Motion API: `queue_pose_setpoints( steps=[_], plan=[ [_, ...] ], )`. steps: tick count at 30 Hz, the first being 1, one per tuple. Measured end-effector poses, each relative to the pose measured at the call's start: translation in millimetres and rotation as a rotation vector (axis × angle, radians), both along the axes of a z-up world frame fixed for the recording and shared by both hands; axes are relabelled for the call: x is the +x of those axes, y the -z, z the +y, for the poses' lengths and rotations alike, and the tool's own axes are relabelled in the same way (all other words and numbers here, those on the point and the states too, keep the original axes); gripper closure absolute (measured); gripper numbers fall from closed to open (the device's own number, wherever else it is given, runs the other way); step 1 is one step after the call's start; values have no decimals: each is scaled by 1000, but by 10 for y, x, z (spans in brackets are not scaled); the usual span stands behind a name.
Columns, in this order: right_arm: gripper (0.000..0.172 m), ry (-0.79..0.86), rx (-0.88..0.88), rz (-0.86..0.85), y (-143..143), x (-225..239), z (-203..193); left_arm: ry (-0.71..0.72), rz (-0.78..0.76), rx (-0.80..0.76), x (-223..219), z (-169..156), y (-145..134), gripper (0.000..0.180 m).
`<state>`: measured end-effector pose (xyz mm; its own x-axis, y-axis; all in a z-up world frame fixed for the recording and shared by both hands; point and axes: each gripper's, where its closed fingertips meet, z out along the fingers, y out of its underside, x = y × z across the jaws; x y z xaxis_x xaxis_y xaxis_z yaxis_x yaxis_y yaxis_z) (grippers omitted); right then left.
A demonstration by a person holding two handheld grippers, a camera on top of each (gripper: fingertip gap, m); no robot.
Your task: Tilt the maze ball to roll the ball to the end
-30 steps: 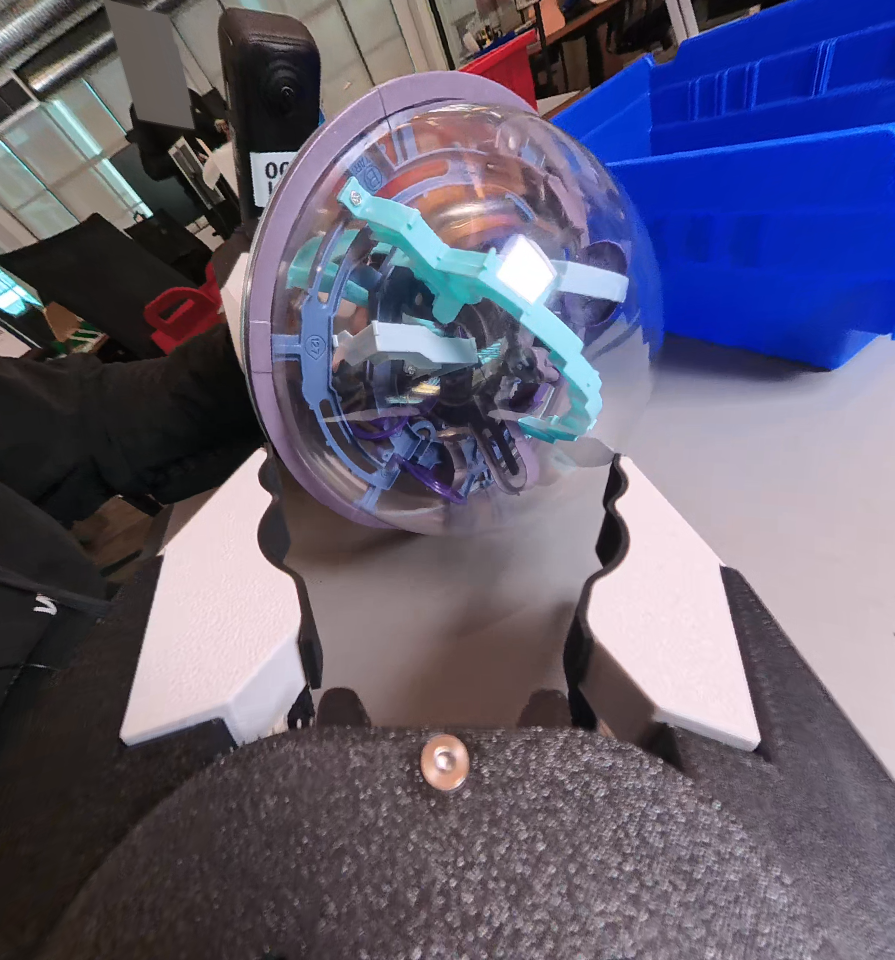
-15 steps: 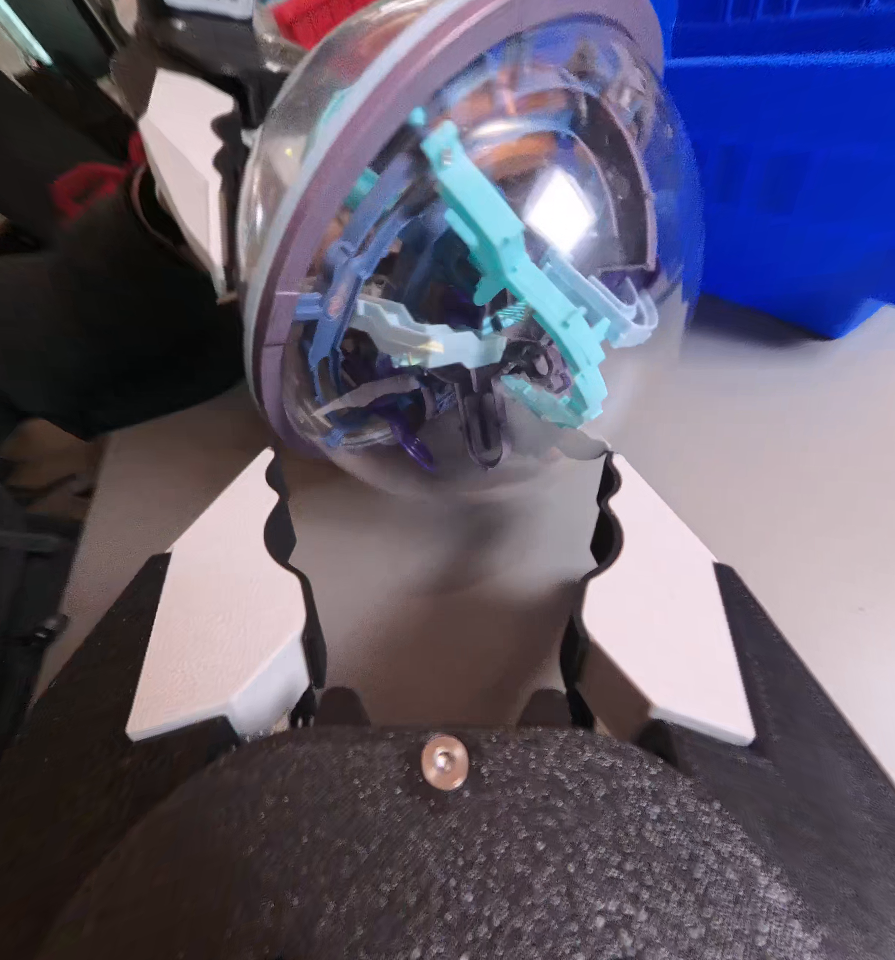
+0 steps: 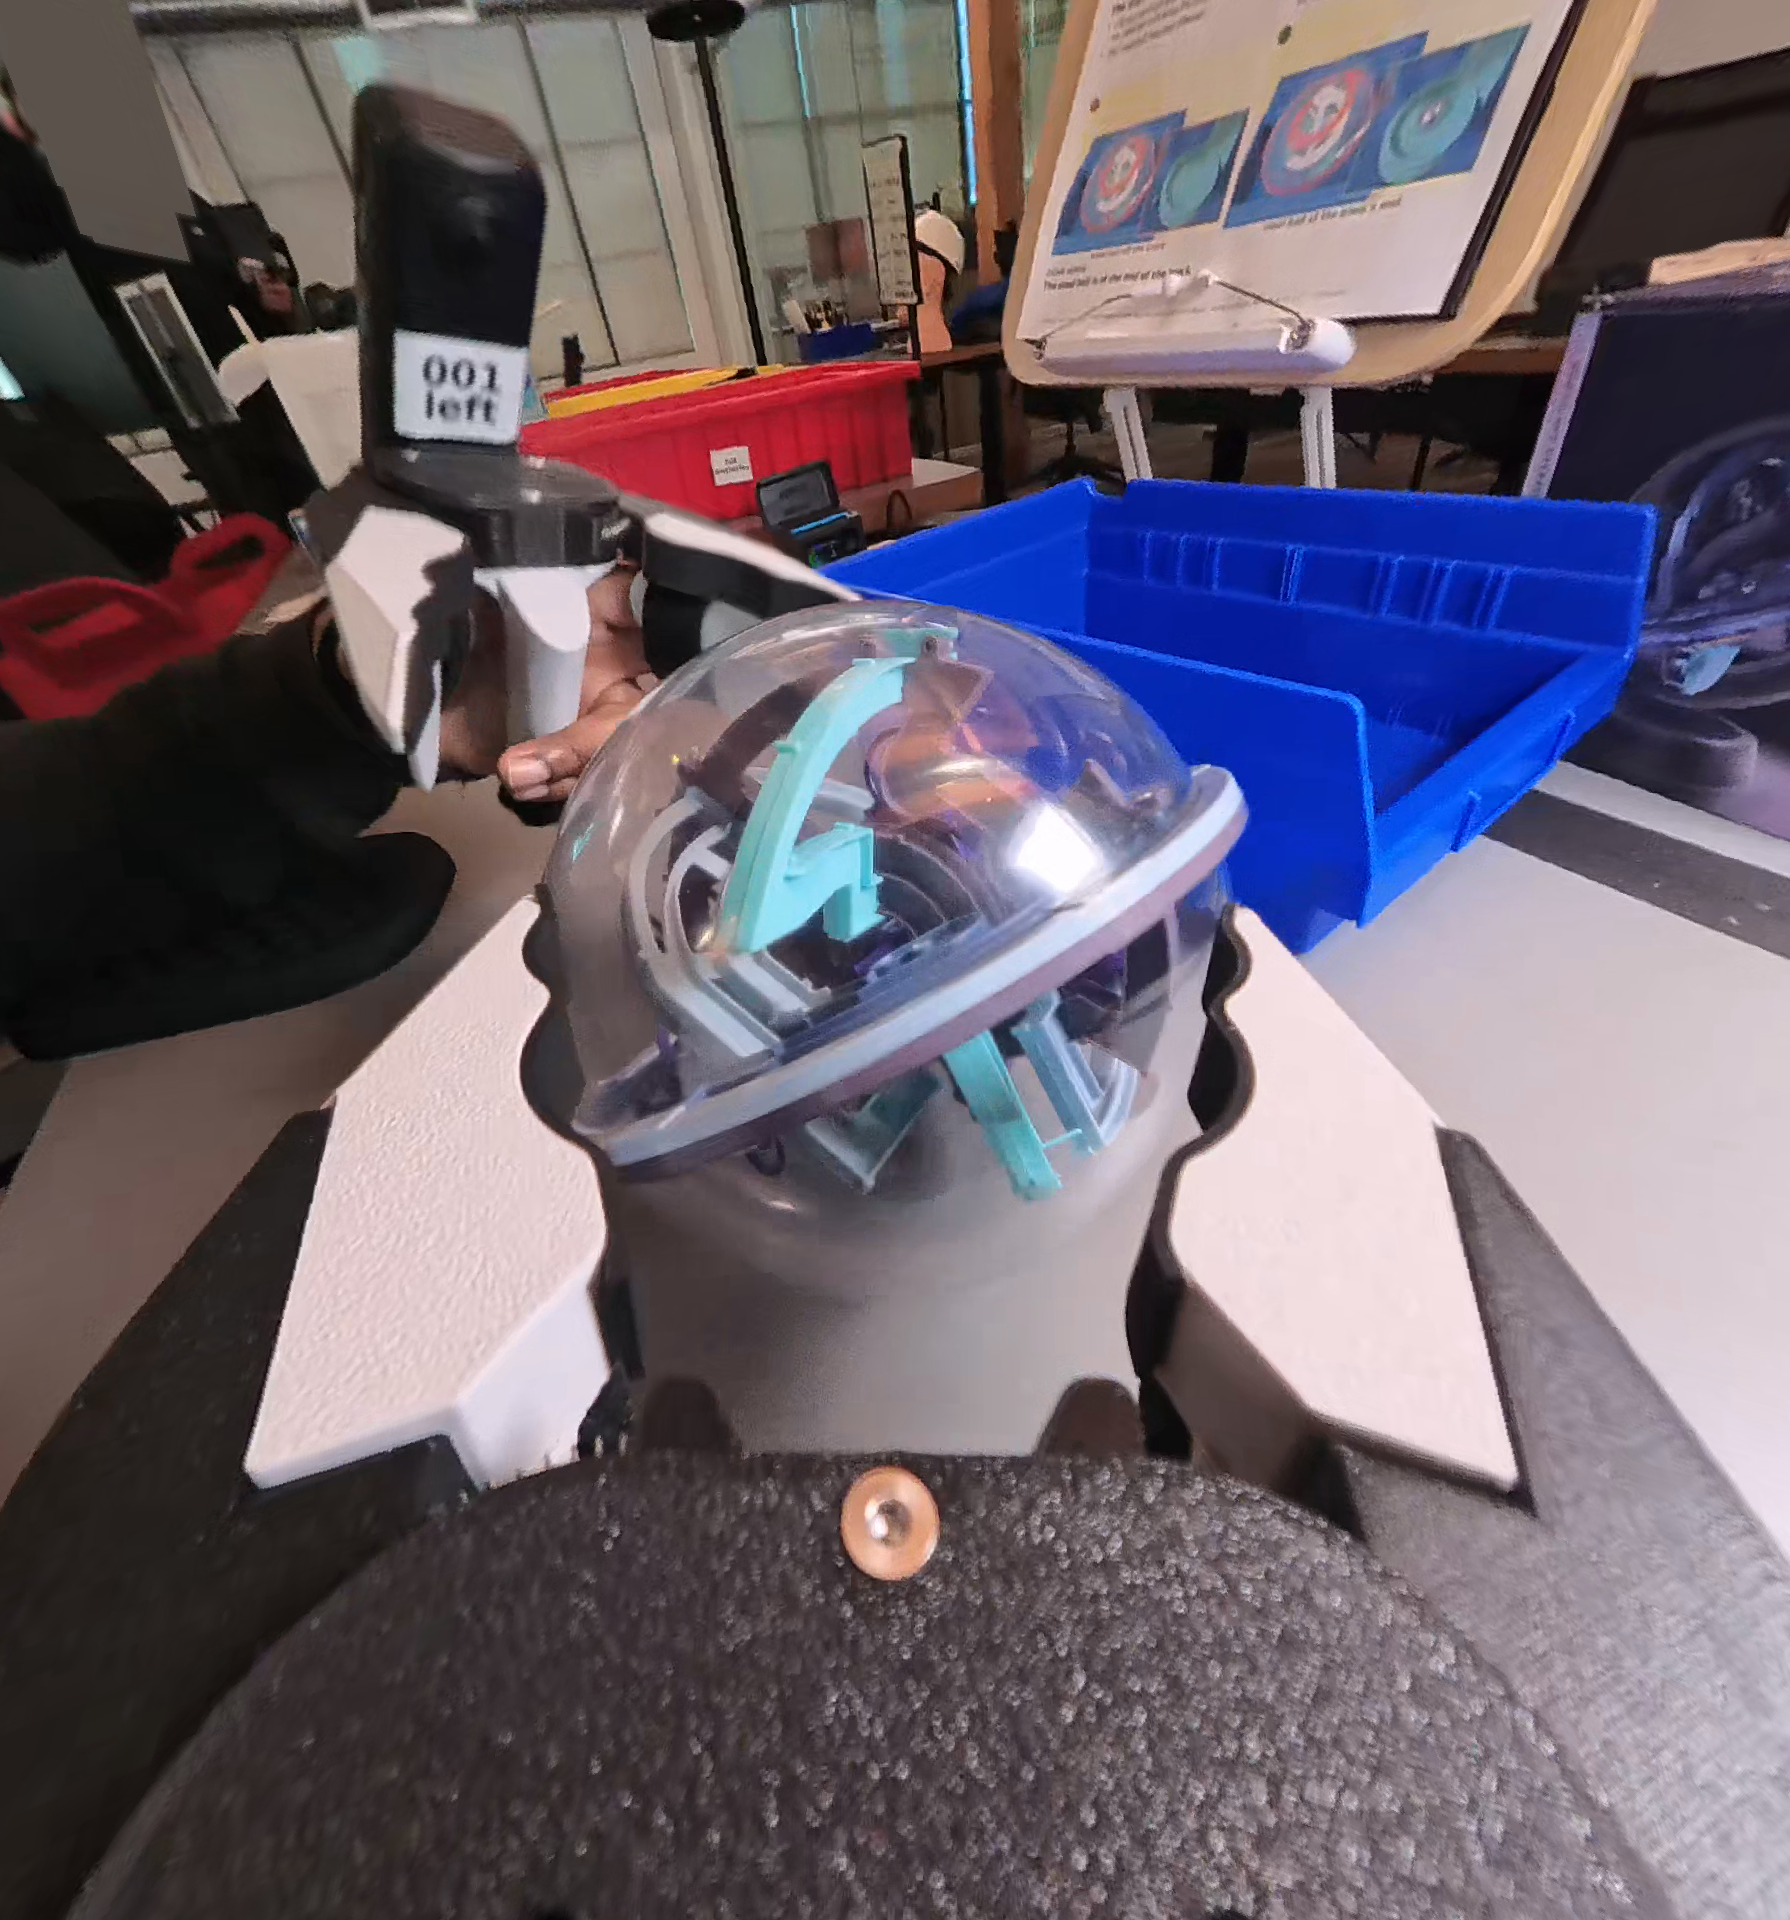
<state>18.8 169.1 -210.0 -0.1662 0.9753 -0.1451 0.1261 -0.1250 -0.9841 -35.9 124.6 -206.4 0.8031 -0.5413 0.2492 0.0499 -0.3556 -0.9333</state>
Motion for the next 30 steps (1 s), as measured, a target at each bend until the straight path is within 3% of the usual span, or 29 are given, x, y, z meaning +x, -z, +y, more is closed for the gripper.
queue_pose_setpoints(
  steps=[6,14,30],
  plan=[
    [53,-19,-118,-28,76,8,56,40,47,-88,129,-1,616,31],
    [54,-78,-235,-100,270,-31,-2,-12,-134,-36,17,115,373,44],
    [55,-159,-485,-158,381,-52,-44,-102,-187,-103,-29,135,236,47]
  ],
)
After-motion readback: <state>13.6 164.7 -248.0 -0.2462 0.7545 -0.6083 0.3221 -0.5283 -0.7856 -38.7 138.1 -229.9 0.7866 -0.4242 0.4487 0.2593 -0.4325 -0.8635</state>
